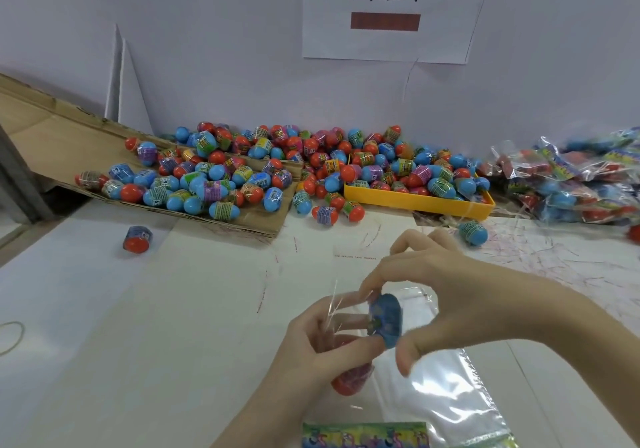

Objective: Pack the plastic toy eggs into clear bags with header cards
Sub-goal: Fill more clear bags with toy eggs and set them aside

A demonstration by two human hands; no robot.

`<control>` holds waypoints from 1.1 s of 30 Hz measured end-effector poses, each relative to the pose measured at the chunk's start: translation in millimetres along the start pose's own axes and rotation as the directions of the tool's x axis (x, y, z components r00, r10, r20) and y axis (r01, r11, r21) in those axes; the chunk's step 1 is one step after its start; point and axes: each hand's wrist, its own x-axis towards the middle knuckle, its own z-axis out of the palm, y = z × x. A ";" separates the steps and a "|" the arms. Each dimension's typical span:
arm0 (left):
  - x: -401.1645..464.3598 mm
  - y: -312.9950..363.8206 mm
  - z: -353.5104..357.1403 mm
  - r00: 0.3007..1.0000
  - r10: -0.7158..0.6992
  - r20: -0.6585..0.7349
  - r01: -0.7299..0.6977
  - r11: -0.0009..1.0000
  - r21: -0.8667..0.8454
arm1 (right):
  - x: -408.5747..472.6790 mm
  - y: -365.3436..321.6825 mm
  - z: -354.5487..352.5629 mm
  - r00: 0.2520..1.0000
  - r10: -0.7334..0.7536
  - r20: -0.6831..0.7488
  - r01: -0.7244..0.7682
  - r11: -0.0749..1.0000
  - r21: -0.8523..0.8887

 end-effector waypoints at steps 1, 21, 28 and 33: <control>0.3 -0.8 -0.6 1.000 -0.005 0.003 0.005 1.000 -0.003 | -0.3 0.6 2.1 1.000 -0.007 -0.008 0.006 1.000 -0.028; -1.7 -4.6 -4.6 0.999 -0.017 0.039 0.012 0.994 0.108 | 70.8 58.8 -7.2 0.697 0.348 -0.627 0.165 0.773 0.613; -1.9 -3.8 -3.8 0.999 -0.041 0.020 0.038 0.989 0.140 | 146.5 113.8 22.7 0.693 0.463 -0.553 -0.484 0.867 0.120; -3.5 -2.3 -1.5 0.997 -0.074 0.018 0.069 0.980 0.188 | 142.8 111.5 22.4 0.684 0.449 -0.575 -0.494 0.865 0.088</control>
